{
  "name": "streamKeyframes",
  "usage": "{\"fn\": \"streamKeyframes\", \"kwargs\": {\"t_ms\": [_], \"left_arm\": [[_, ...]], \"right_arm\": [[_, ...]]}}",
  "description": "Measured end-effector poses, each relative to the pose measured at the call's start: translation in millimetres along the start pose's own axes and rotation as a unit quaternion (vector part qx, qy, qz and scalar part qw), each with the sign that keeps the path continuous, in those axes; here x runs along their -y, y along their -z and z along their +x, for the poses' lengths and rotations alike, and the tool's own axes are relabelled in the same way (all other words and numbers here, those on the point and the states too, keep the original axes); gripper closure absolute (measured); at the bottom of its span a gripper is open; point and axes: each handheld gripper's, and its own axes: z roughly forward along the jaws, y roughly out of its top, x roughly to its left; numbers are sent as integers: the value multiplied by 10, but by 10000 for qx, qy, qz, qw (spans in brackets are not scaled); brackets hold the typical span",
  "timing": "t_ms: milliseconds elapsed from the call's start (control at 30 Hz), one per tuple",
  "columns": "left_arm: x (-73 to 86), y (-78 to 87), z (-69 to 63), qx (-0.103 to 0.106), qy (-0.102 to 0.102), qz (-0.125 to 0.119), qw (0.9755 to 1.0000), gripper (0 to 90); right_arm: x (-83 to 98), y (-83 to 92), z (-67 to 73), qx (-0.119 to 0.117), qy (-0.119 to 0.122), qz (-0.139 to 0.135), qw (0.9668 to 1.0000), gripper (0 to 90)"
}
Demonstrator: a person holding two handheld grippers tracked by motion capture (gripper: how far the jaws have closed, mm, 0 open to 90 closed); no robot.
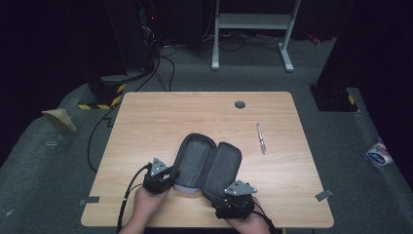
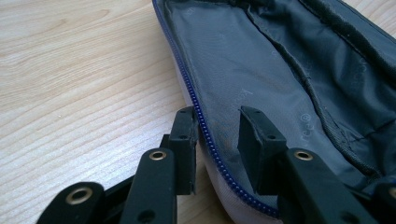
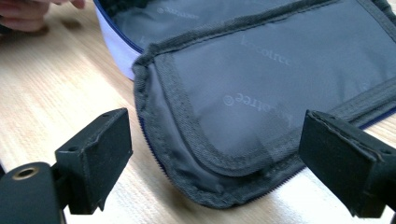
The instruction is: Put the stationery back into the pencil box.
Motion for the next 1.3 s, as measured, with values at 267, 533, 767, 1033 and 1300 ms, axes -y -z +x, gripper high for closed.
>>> {"fn": "streamKeyframes", "kwargs": {"t_ms": [267, 533, 767, 1033, 1300], "left_arm": [[17, 16, -25, 76, 115, -69, 9999, 667], [-4, 53, -131, 292, 21, -153, 9995, 638], [-54, 55, -321, 389, -253, -189, 9987, 513], [-93, 130, -328, 120, -191, -468, 9986, 416], [-125, 195, -223, 62, 97, -679, 9976, 383]], "right_arm": [[51, -65, 13, 206, 170, 247, 9993, 93], [74, -35, -176, 528, 70, 287, 9982, 107], [138, 54, -499, 816, -297, 280, 9958, 126], [149, 115, -676, 946, -450, 176, 9943, 153], [72, 66, -396, 471, -190, -34, 9987, 153]]}}
